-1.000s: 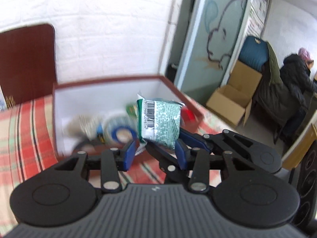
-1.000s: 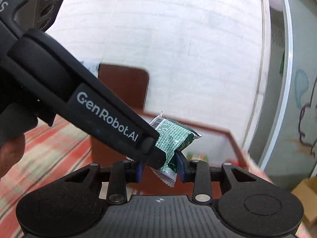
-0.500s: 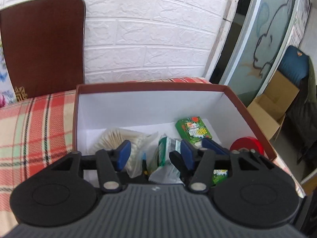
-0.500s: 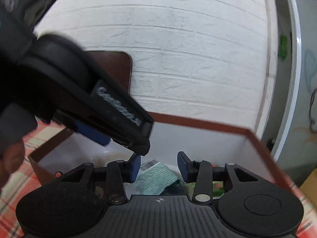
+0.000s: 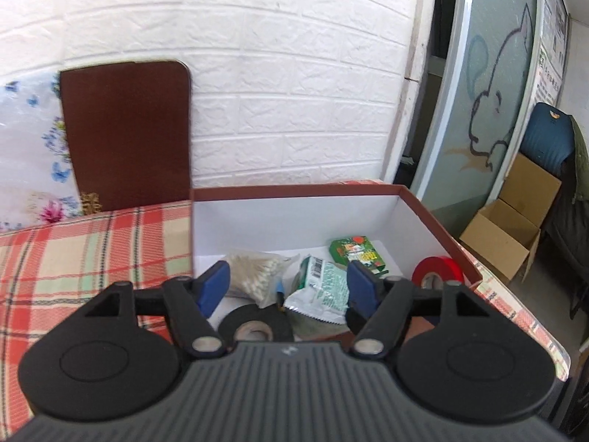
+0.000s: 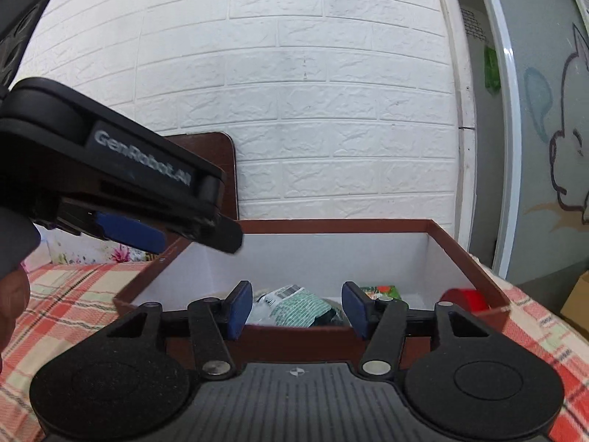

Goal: Organize objects

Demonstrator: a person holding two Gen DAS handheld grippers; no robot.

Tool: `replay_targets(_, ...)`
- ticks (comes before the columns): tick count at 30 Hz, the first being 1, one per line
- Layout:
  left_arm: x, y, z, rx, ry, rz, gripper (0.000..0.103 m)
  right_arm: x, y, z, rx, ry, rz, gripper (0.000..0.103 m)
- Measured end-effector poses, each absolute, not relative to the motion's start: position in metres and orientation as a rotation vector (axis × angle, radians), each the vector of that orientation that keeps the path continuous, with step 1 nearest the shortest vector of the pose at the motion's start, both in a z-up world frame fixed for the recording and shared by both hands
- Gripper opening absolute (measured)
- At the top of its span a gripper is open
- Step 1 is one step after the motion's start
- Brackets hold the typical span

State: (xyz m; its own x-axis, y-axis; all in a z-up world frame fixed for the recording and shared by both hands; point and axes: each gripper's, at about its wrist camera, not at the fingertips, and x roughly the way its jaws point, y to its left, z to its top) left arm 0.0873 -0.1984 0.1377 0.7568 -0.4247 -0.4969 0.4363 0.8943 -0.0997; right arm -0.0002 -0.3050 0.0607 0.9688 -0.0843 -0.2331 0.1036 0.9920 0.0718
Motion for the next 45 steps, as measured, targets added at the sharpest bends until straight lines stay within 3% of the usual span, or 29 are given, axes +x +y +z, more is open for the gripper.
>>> replay_targets(4, 0.064, -0.180, 0.141, 0.043, 0.519, -0.436, 0.083, -0.001, -0.301, 0.067, 0.136, 0.237, -0.116, 0.057)
replay_targets(25, -0.006, -0.106, 0.112, 0.064, 0.551, -0.327, 0.103, -0.058, -0.254, 0.060, 0.167, 0.343, -0.086, 0.066)
replay_targets(27, -0.008, -0.101, 0.106, 0.066, 0.573, -0.317, 0.103, -0.062, -0.248, 0.057, 0.163, 0.357, -0.082, 0.068)
replay_targets(31, -0.014, -0.092, 0.095, 0.074, 0.592, -0.295, 0.103, -0.072, -0.239, 0.056, 0.178, 0.356, -0.088, 0.079)
replay_targets(45, -0.023, -0.064, 0.078, 0.130, 0.574, -0.089, 0.103, -0.081, -0.216, 0.037, 0.152, 0.376, -0.144, 0.088)
